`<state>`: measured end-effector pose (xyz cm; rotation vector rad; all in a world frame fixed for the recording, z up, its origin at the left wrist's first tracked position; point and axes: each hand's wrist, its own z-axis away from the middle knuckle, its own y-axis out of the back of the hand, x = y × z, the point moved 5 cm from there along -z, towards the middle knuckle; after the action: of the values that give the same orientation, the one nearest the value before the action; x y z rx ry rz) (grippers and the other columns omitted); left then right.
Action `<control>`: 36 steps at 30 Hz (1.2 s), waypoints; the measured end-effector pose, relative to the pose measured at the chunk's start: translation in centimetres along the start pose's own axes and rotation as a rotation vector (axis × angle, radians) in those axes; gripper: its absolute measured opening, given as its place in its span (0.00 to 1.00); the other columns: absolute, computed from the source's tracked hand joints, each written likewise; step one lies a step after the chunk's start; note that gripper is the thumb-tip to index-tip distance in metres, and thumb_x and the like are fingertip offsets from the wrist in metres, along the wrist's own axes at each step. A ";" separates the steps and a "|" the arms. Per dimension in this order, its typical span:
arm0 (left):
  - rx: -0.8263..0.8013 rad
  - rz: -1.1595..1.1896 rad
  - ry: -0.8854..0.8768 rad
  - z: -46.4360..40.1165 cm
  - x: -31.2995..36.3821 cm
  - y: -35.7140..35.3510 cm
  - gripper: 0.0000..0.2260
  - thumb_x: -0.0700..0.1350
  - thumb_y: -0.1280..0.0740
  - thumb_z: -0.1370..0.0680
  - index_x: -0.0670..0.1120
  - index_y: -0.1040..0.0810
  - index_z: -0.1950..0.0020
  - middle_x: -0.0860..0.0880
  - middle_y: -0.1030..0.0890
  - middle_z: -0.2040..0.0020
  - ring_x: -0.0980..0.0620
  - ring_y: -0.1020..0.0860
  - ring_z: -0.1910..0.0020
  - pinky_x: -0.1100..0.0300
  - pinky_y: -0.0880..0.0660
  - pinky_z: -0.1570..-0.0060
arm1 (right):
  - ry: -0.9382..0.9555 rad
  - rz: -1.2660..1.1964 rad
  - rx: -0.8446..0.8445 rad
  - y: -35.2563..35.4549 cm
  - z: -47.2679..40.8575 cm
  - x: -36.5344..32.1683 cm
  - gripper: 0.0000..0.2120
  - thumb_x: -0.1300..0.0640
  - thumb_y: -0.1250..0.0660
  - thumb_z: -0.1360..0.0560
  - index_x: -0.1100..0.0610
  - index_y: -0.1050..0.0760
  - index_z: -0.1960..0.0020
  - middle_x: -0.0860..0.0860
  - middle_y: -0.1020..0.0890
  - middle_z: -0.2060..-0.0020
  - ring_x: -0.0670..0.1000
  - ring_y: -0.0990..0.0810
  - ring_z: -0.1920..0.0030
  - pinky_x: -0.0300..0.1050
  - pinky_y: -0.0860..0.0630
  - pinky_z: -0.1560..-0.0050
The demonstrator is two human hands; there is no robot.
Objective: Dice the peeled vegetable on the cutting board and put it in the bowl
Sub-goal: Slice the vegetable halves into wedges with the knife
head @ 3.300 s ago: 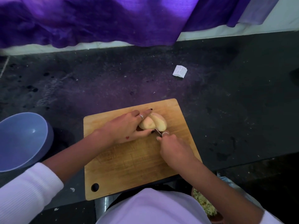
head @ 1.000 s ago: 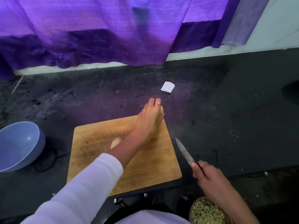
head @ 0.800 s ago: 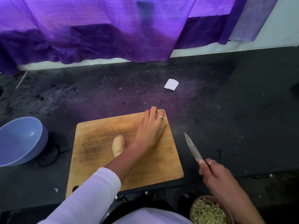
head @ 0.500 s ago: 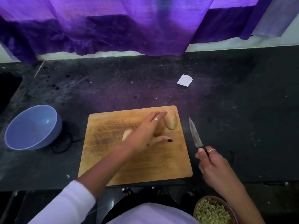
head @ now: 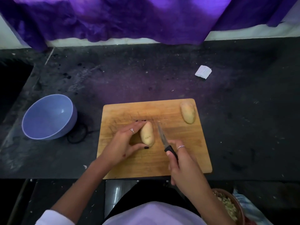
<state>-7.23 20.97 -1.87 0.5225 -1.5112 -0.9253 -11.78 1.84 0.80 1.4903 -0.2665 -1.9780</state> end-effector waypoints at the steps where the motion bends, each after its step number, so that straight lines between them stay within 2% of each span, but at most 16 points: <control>1: 0.005 0.000 -0.004 0.0 0.0 -0.1 0.36 0.56 0.27 0.32 0.53 0.35 0.27 0.54 0.32 0.29 0.58 0.36 0.29 0.60 0.40 0.28 | 0.012 0.018 0.023 -0.2 -0.2 -0.3 0.12 0.52 0.46 0.19 0.46 0.36 0.36 0.53 0.23 0.63 0.47 0.25 0.72 0.44 0.24 0.72; 5: 0.008 0.027 -0.011 0.1 -0.1 -0.4 0.36 0.57 0.28 0.31 0.51 0.36 0.26 0.54 0.33 0.28 0.58 0.37 0.29 0.62 0.41 0.29 | 0.010 0.047 0.106 -0.8 -1.4 -1.2 0.11 0.54 0.44 0.19 0.48 0.32 0.37 0.51 0.23 0.66 0.48 0.25 0.72 0.50 0.22 0.67; 7: 0.016 0.019 -0.019 0.0 -0.3 -0.7 0.36 0.59 0.29 0.31 0.50 0.36 0.26 0.53 0.33 0.28 0.57 0.37 0.29 0.60 0.40 0.29 | -0.002 0.056 0.123 -0.9 -1.9 -1.6 0.11 0.54 0.44 0.19 0.48 0.31 0.37 0.52 0.23 0.65 0.48 0.25 0.72 0.51 0.22 0.66; 9: 0.023 0.015 -0.027 -0.1 -0.5 -0.8 0.36 0.60 0.31 0.31 0.50 0.36 0.26 0.53 0.32 0.28 0.56 0.36 0.29 0.58 0.39 0.29 | -0.009 0.079 0.134 -1.0 -2.2 -2.0 0.12 0.54 0.43 0.19 0.48 0.31 0.37 0.52 0.23 0.65 0.49 0.25 0.71 0.51 0.22 0.65; 12: 0.037 0.037 -0.031 -0.1 -0.5 -0.8 0.37 0.63 0.34 0.32 0.49 0.35 0.27 0.53 0.32 0.29 0.56 0.35 0.29 0.62 0.40 0.29 | -0.015 0.108 0.138 -1.1 -2.4 -2.4 0.12 0.53 0.43 0.19 0.48 0.31 0.37 0.52 0.23 0.63 0.50 0.24 0.69 0.51 0.21 0.63; 14: 0.046 0.060 -0.033 -0.2 -0.5 -0.8 0.37 0.64 0.34 0.32 0.49 0.33 0.27 0.52 0.30 0.29 0.56 0.34 0.30 0.61 0.39 0.29 | -0.019 0.109 0.139 -1.1 -2.5 -2.4 0.12 0.52 0.43 0.20 0.47 0.31 0.37 0.53 0.22 0.61 0.52 0.24 0.66 0.50 0.21 0.62; 16: 0.053 0.065 -0.031 -0.4 -0.5 -0.7 0.37 0.63 0.32 0.33 0.48 0.32 0.28 0.52 0.30 0.30 0.56 0.33 0.30 0.60 0.37 0.30 | -0.018 0.097 0.142 -1.0 -2.6 -2.4 0.12 0.52 0.43 0.20 0.46 0.31 0.37 0.53 0.23 0.61 0.53 0.25 0.65 0.48 0.22 0.62; 19: 0.061 0.066 -0.027 -0.4 -0.5 -0.7 0.36 0.60 0.29 0.33 0.48 0.32 0.28 0.52 0.29 0.30 0.56 0.33 0.31 0.63 0.39 0.30 | -0.011 0.106 0.132 -0.9 -2.8 -2.5 0.12 0.53 0.43 0.20 0.46 0.31 0.37 0.53 0.22 0.59 0.51 0.25 0.63 0.45 0.26 0.62; 23: 0.069 0.099 -0.015 -0.5 -0.4 -0.5 0.36 0.59 0.27 0.35 0.47 0.30 0.30 0.51 0.27 0.32 0.55 0.30 0.33 0.61 0.35 0.32 | -0.022 0.139 0.109 -0.9 -2.8 -2.8 0.13 0.51 0.43 0.20 0.45 0.32 0.36 0.52 0.22 0.51 0.51 0.23 0.53 0.48 0.25 0.52; 27: 0.070 0.099 -0.039 -0.5 -0.1 -0.3 0.36 0.59 0.29 0.35 0.45 0.29 0.31 0.51 0.25 0.35 0.54 0.28 0.36 0.63 0.34 0.35 | -0.044 0.175 0.067 -0.2 -3.3 -3.3 0.12 0.52 0.43 0.20 0.45 0.32 0.36 0.52 0.23 0.51 0.50 0.23 0.55 0.47 0.25 0.55; 31: 0.064 0.091 -0.049 -0.7 -0.1 -0.3 0.35 0.57 0.26 0.35 0.44 0.28 0.32 0.49 0.24 0.36 0.53 0.27 0.37 0.61 0.32 0.35 | -0.049 0.226 0.044 0.0 -3.6 -4.4 0.12 0.53 0.43 0.20 0.49 0.30 0.38 0.52 0.24 0.47 0.51 0.23 0.52 0.50 0.23 0.51; 33: 0.066 0.097 -0.058 -0.8 -0.2 -0.3 0.35 0.57 0.26 0.35 0.44 0.27 0.32 0.48 0.24 0.36 0.52 0.26 0.37 0.60 0.32 0.36 | -0.057 0.225 0.054 0.1 -3.7 -4.5 0.12 0.53 0.42 0.20 0.50 0.30 0.38 0.51 0.24 0.48 0.50 0.24 0.54 0.46 0.25 0.55; 36: 0.063 0.103 -0.063 -0.7 -0.2 -0.4 0.35 0.58 0.28 0.34 0.44 0.28 0.32 0.48 0.23 0.37 0.51 0.26 0.38 0.60 0.31 0.37 | -0.067 0.196 0.069 0.5 -3.7 -4.3 0.11 0.53 0.41 0.20 0.49 0.30 0.39 0.49 0.26 0.58 0.43 0.31 0.66 0.37 0.36 0.70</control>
<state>-6.62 20.74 -2.29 0.4596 -1.6129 -0.8228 -7.52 4.81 3.16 1.3854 -0.4949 -1.8802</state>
